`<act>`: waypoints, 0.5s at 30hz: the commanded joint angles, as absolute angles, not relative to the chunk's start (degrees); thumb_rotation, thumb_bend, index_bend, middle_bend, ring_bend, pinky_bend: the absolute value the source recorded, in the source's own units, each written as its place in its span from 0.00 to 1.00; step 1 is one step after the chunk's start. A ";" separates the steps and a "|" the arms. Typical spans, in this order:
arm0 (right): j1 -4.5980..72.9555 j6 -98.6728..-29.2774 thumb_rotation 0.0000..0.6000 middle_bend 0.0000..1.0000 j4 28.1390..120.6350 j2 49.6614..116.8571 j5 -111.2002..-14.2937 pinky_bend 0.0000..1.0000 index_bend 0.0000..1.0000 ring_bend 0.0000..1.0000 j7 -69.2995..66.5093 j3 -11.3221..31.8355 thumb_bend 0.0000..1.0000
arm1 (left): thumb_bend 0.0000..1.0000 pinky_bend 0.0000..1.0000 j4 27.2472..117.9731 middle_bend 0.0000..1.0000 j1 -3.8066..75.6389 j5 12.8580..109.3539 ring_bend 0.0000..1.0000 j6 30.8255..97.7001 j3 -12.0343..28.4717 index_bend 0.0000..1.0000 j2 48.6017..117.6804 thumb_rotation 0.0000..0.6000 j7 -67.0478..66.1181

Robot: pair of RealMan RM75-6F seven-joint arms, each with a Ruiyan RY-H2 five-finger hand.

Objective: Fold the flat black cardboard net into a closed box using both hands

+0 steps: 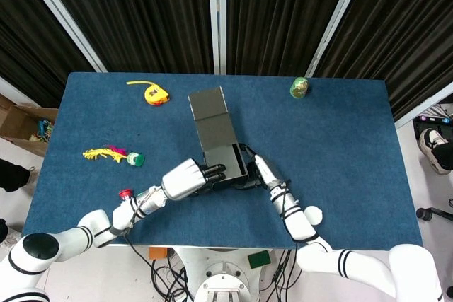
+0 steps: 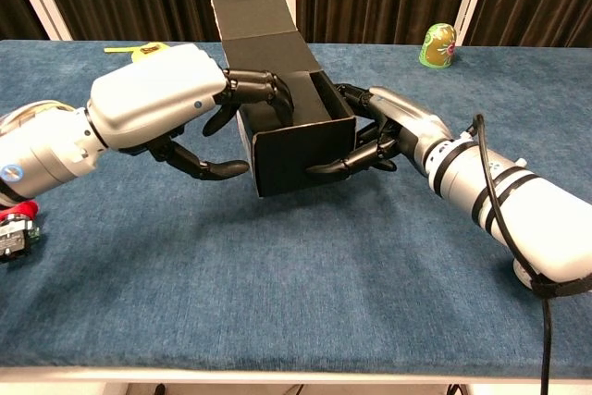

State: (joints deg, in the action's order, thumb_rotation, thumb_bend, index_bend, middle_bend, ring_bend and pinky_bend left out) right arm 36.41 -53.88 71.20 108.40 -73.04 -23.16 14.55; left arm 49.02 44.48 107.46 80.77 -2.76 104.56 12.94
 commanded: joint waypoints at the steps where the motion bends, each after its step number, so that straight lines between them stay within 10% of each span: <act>1: 36.48 -54.20 1.00 0.42 70.63 108.69 -73.30 1.00 0.38 0.77 -22.69 14.31 0.19 | 0.26 1.00 48.11 0.33 44.48 107.27 0.70 80.46 -3.38 0.34 105.15 1.00 13.71; 15: 36.52 -55.13 1.00 0.42 69.19 109.53 -74.62 1.00 0.38 0.77 -22.55 13.43 0.19 | 0.26 1.00 49.51 0.35 46.09 105.15 0.70 73.84 -4.42 0.37 104.32 1.00 10.47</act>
State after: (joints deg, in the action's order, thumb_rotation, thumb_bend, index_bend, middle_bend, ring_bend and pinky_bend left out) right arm 36.52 -55.10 69.22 109.50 -74.60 -22.56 13.46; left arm 48.74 45.76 105.46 74.88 -4.11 104.80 11.40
